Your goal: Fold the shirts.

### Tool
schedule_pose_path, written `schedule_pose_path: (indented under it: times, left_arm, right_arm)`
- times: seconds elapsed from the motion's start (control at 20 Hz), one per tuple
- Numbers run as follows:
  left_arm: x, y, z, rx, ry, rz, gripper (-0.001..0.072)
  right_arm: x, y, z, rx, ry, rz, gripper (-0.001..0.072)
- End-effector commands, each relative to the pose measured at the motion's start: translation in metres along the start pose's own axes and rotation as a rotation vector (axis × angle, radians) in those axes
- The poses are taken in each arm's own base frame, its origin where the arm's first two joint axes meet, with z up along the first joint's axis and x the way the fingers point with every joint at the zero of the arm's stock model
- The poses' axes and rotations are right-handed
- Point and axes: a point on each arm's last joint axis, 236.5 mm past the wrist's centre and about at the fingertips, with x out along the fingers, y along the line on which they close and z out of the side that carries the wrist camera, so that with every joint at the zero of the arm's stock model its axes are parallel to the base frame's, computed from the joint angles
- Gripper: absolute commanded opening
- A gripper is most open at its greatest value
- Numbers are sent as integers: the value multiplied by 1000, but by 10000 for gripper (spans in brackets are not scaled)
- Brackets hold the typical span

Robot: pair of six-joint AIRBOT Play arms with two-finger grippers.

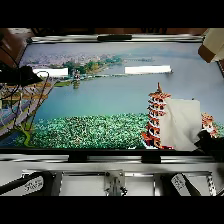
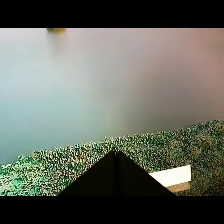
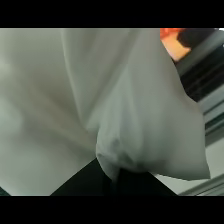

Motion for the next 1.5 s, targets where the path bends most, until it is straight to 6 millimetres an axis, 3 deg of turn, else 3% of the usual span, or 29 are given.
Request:
schedule_pose_path:
  times: [0.0,0.1,0.15,0.2,0.3,0.35,0.4,0.45,0.5,0.55,0.6,0.65,0.7,0.75,0.8,0.85,0.95,1.05,1.1,1.2,1.45]
  left_arm:
    - [1,-2,-1,5,3,-3,26]
    - [1,-2,-1,5,4,-3,26]
    - [1,-2,-1,5,3,-3,26]
    - [2,-2,-1,4,5,-3,26]
    - [4,-1,-2,2,16,-4,26]
    - [5,0,-3,2,18,-4,26]
    - [5,0,-3,11,19,-4,25]
    - [6,-1,-4,42,23,4,24]
    - [9,5,-8,78,44,54,23]
    - [13,14,-14,135,76,139,23]
    - [16,26,-19,201,116,266,22]
    - [17,35,-21,258,142,391,22]
    - [20,36,-20,312,155,491,24]
    - [27,28,-21,335,160,520,28]
    - [41,11,-28,323,172,484,152]
    - [57,-10,-46,278,221,415,691]
    - [77,-25,-89,258,356,370,711]
    - [91,-25,-122,266,417,372,710]
    - [96,-23,-134,251,423,373,710]
    - [98,-17,-147,206,418,380,710]
    - [100,-19,-143,215,392,372,709]
  right_arm:
    - [16,-27,-26,35,5,-77,39]
    - [12,-37,-27,45,-6,-125,66]
    - [11,-38,-28,59,-10,-130,292]
    - [10,-35,-32,41,4,-121,598]
    - [-6,-40,-35,-13,32,-158,628]
    - [-28,-51,-23,-26,-4,-227,627]
    - [-57,-56,-2,-40,-88,-278,626]
    - [-95,-47,30,-61,-229,-287,625]
    - [-136,-24,62,-100,-396,-253,624]
    - [-184,19,94,-169,-596,-173,615]
    - [-228,73,113,-259,-774,-61,615]
    - [-263,133,117,-357,-912,72,614]
    - [-282,195,106,-469,-991,209,605]
    - [-275,241,86,-574,-981,284,605]
    - [-241,277,59,-686,-877,295,605]
    - [-189,297,29,-777,-711,241,607]
    - [-93,307,-30,-917,-379,98,608]
    - [-33,316,-84,-966,-108,95,608]
    - [-16,319,-101,-962,-22,107,608]
    - [2,320,-112,-967,42,96,608]
    - [3,322,-116,-972,49,104,608]
